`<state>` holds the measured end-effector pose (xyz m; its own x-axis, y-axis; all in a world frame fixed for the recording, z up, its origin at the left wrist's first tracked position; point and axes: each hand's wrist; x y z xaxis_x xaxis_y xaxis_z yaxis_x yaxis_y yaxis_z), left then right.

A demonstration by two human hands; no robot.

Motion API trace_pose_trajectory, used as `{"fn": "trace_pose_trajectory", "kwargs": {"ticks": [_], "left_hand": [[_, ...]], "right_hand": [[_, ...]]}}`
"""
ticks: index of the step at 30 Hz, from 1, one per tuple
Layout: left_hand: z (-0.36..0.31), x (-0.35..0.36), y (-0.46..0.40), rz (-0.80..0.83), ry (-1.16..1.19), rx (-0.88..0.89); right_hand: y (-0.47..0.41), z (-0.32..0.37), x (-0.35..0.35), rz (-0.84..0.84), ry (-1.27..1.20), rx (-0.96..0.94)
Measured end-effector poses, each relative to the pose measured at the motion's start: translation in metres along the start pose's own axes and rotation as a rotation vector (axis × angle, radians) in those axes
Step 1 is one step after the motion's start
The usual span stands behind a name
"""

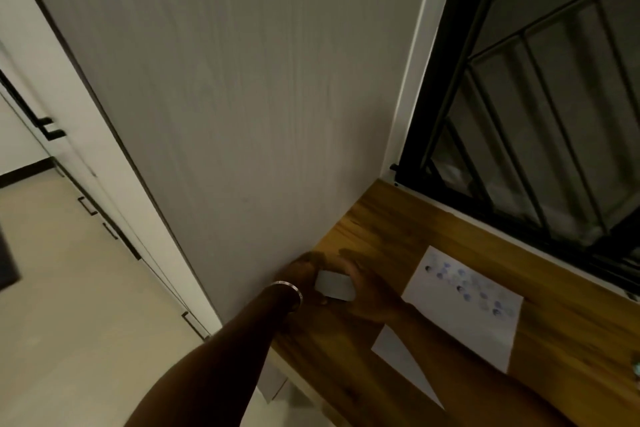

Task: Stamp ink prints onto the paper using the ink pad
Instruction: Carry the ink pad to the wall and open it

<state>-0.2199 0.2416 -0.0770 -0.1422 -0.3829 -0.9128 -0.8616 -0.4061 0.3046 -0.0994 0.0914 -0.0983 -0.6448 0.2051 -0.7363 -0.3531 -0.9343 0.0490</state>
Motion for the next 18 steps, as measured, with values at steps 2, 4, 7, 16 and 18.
{"fn": "trace_pose_trajectory", "kwargs": {"ticks": [2,4,7,16,18], "left_hand": [[-0.002,0.0,-0.004,0.037,-0.049,-0.01],[-0.003,-0.001,-0.009,0.082,-0.069,-0.02],[-0.001,-0.003,-0.013,0.102,-0.059,-0.009],[0.001,-0.007,-0.012,-0.005,0.258,-0.152],[0.0,-0.012,-0.013,-0.036,0.285,-0.143]], "right_hand": [[0.003,-0.002,-0.001,0.034,-0.025,0.028],[0.004,-0.002,-0.003,0.061,-0.043,0.049],[0.003,-0.006,-0.01,0.096,-0.062,0.072],[-0.002,-0.007,-0.03,-0.042,-0.21,0.116],[-0.002,-0.007,-0.03,-0.104,-0.253,0.146]]}}
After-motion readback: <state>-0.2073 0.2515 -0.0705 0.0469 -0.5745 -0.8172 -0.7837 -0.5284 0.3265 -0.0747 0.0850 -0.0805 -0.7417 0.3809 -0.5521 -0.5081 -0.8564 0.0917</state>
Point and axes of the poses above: each hand's wrist, its own y-axis away from the middle knuckle, its own x-axis out of the palm, z = x × y, and after that the axes turned 7 degrees about -y, right-handed
